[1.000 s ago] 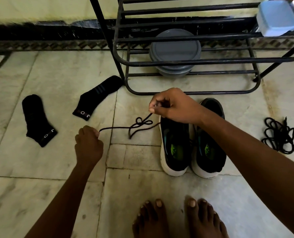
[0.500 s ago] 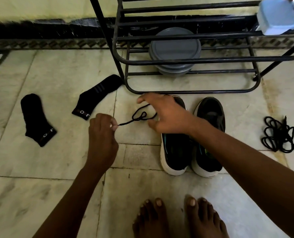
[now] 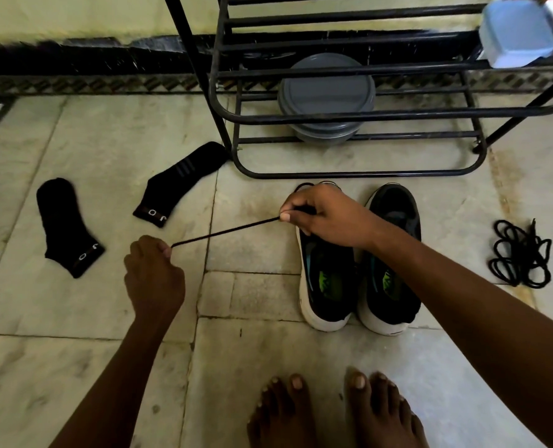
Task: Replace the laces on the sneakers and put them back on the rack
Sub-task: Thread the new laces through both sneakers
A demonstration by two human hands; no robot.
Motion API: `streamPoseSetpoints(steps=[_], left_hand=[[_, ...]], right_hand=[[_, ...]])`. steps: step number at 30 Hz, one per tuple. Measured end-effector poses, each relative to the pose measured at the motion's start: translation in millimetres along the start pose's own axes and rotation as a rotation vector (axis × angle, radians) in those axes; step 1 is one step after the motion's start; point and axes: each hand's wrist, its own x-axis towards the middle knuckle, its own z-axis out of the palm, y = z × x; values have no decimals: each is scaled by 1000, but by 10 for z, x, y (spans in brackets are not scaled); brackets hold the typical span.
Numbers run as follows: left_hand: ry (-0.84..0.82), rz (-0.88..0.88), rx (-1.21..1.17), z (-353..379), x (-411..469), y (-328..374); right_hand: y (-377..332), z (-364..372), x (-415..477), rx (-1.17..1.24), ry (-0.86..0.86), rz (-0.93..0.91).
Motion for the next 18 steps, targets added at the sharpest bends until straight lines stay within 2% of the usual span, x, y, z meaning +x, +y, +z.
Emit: streamPoseSetpoints(steps=[4, 6, 7, 9, 11, 13, 15, 18], left_hand=[[-185, -101, 181, 82, -57, -139], [-214, -122, 211, 116, -70, -109], [-206, -87, 152, 132, -101, -59], [-215, 122, -107, 86, -185, 129], [-355, 300, -423, -11, -267, 456], [-597, 290, -638, -57, -342, 779], [-715, 188, -804, -67, -360, 989], [-600, 143, -908, -71, -272, 1026]], right_hand=[[47, 6, 34, -143, -21, -10], [31, 18, 23, -146, -41, -15], [3, 25, 11, -128, -63, -34], [-91, 56, -5, -79, -106, -87], [-179, 91, -17, -27, -101, -131], [-219, 106, -14, 27, -50, -162], [-216, 89, -5, 46, 16, -167], [-163, -12, -27, 95, 81, -88]])
